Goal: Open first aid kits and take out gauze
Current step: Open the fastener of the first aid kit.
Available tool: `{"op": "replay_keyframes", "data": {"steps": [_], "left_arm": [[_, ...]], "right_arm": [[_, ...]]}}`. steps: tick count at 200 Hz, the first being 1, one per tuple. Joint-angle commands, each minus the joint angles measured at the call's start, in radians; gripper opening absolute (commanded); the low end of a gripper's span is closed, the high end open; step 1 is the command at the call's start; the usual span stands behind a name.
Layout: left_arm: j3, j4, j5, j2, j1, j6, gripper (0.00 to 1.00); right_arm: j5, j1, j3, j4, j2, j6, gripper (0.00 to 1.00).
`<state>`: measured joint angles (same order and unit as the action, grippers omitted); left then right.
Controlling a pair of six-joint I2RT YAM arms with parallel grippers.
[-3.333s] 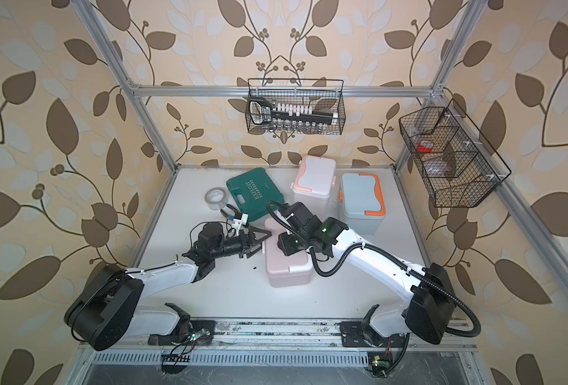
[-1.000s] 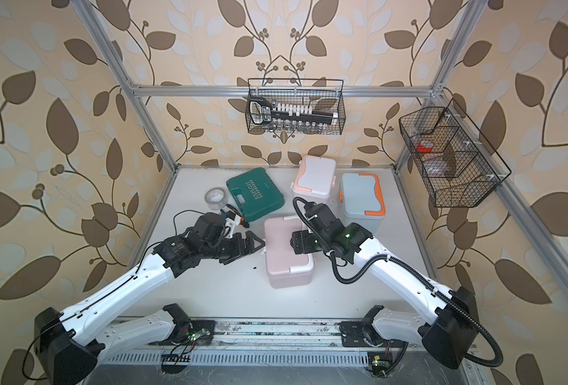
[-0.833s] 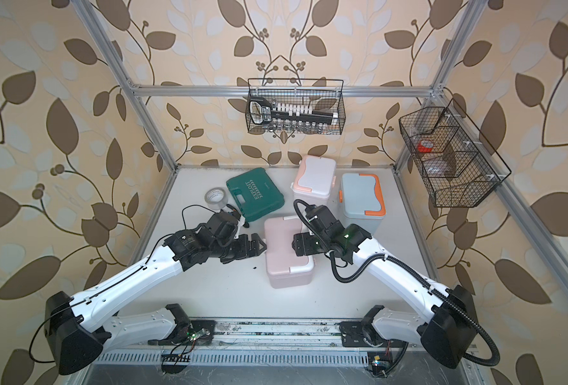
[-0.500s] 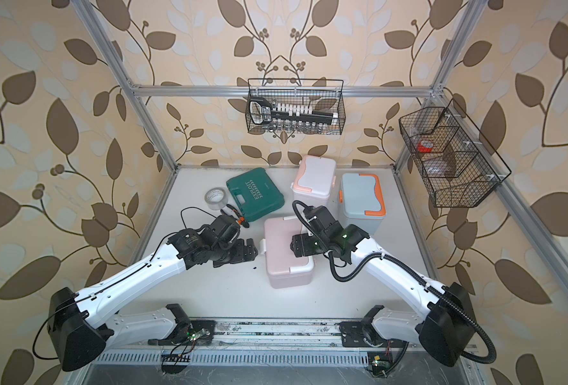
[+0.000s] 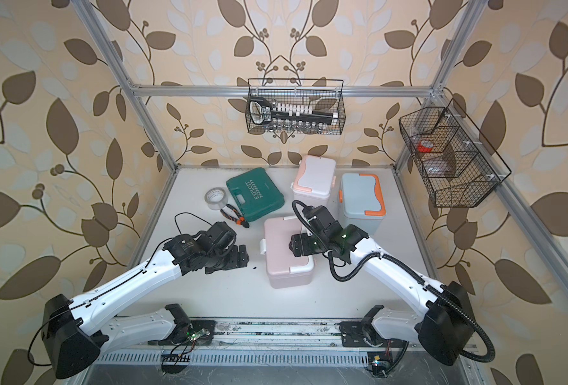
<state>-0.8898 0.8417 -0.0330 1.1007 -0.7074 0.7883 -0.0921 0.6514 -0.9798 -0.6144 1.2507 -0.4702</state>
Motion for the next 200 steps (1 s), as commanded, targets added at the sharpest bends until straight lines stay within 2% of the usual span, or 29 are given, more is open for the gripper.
{"op": "replay_keyframes", "data": {"steps": [1, 39, 93, 128, 200], "left_arm": [[-0.027, -0.065, 0.057, -0.016, -0.005, -0.011, 0.99], [-0.144, -0.104, 0.115, 0.086, -0.008, -0.046, 0.99], [-0.237, -0.111, 0.115, 0.207, -0.020, -0.083, 0.99], [-0.213, -0.069, 0.061, 0.222, -0.020, -0.083, 0.99], [-0.089, -0.009, -0.030, 0.114, -0.009, -0.027, 0.99]], "right_arm": [[-0.010, -0.003, 0.021, -0.010, 0.019, 0.012, 0.87], [-0.006, -0.004, 0.024, -0.008, 0.016, 0.010, 0.87], [-0.006, -0.004, 0.025, -0.010, 0.017, 0.013, 0.87], [-0.010, -0.006, 0.028, -0.007, 0.023, 0.017, 0.87], [-0.021, -0.006, 0.039, 0.005, 0.023, 0.016, 0.87]]}}
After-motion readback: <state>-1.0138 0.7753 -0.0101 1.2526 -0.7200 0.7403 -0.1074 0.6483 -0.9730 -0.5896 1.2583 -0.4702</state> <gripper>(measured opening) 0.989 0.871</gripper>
